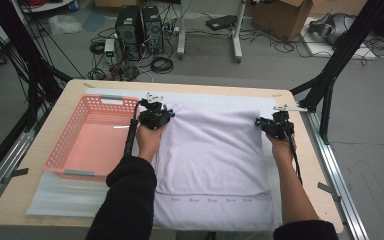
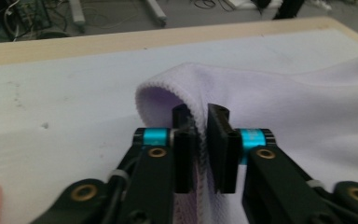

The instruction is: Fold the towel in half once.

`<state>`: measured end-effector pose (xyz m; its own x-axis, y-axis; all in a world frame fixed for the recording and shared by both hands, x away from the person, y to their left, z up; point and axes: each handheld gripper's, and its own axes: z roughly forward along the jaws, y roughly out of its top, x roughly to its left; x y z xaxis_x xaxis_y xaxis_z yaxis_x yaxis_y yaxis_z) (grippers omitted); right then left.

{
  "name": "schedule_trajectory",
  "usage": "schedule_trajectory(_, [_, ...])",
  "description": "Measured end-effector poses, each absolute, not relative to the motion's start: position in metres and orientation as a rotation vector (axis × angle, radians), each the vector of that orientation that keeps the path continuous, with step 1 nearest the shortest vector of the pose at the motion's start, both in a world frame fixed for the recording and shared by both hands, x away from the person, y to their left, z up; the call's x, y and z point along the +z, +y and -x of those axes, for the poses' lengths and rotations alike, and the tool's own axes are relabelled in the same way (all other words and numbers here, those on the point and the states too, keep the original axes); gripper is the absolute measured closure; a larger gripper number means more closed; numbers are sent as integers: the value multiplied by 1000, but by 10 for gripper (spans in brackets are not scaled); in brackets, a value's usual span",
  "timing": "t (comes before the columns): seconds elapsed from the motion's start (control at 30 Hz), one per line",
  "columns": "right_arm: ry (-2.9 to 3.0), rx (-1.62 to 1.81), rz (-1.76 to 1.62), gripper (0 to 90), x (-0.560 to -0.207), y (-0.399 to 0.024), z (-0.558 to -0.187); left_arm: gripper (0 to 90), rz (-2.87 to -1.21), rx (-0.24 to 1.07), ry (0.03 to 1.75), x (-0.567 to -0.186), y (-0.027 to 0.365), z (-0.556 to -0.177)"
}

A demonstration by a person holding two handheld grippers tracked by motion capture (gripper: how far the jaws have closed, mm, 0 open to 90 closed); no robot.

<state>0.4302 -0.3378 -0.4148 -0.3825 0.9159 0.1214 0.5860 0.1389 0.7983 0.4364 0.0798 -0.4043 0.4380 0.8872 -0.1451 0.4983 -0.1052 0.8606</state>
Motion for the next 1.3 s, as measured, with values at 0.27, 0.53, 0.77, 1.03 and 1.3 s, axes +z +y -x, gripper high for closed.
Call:
schedule_trajectory(0.27, [2067,1097,-1463,518,-414,-341,-406,423,-1747,438,1108,-402,79,-411])
schedule_trajectory(0.53, [2045,1186,-1426,499,-399,-345,-366,390,-1760,384,1043,-405,81,-371])
schedule_trajectory(0.77, [2090,1193,-1366,460,-411,-343,-318,440,-1772,343,960,-409,89,-331])
schedule_trajectory(1.03, [2161,1167,-1333,434,-432,-337,-278,446,-1780,322,928,-419,98,-297])
schedule_trajectory(1.3, [2170,1144,-1323,452,-433,-335,-257,446,-1784,364,939,-424,108,-271])
